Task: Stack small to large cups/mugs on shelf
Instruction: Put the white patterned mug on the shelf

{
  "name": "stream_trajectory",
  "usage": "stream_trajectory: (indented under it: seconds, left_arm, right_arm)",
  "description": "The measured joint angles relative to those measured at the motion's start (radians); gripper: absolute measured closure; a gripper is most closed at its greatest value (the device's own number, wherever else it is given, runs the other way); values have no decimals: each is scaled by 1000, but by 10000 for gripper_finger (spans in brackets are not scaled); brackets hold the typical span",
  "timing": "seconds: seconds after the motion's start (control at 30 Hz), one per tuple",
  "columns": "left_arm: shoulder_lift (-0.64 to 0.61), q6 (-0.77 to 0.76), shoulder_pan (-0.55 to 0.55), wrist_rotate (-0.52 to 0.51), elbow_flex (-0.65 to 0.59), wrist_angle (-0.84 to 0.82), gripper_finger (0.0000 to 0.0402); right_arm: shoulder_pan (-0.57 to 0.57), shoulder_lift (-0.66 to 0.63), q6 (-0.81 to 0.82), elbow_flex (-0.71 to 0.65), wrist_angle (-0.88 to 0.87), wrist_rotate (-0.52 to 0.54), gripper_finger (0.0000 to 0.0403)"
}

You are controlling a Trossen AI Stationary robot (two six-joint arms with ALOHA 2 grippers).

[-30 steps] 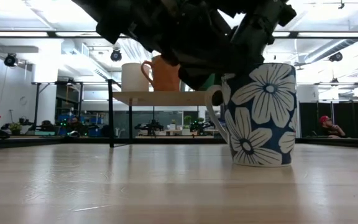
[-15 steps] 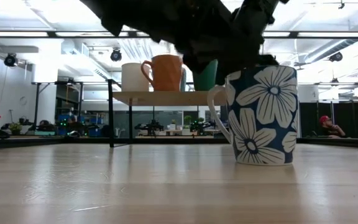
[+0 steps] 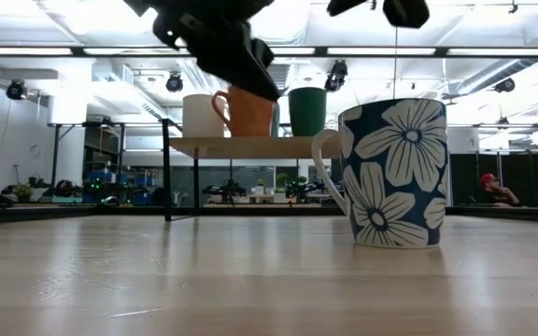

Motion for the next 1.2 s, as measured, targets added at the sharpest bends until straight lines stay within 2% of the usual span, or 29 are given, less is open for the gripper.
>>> stream_trajectory:
  seconds: [0.13, 0.3, 0.4, 0.47, 0.53, 0.63, 0.77, 0.93, 1.2]
  left_arm:
    - [-62, 70, 45, 26, -12, -22, 374]
    - [-48, 142, 107, 100, -20, -15, 310]
    - [6, 194, 145, 175, -20, -20, 265]
    - [47, 235, 161, 264, -21, -32, 237]
    - [80, 263, 164, 359, -16, -30, 215]
    - [121, 275, 161, 425, -1, -24, 191]
    - [152, 261, 150, 498, 40, -5, 180]
    - [181, 234, 145, 499, 76, 76, 178]
    - [264, 232, 144, 497, 97, 87, 178]
  right_arm:
    - [44, -27, 2, 3, -4, 56, 368]
    - [127, -29, 15, -1, 45, 84, 323]
    - [182, -24, 9, -2, 115, 96, 296]
    - [216, -20, 15, -1, 165, 128, 280]
    - [246, -19, 17, -2, 180, 157, 266]
    - [276, -19, 50, -2, 182, 193, 252]
    - [305, -19, 67, -1, 180, 233, 244]
    - [314, -19, 69, 1, 181, 250, 243]
    - [315, -22, 60, 1, 185, 254, 243]
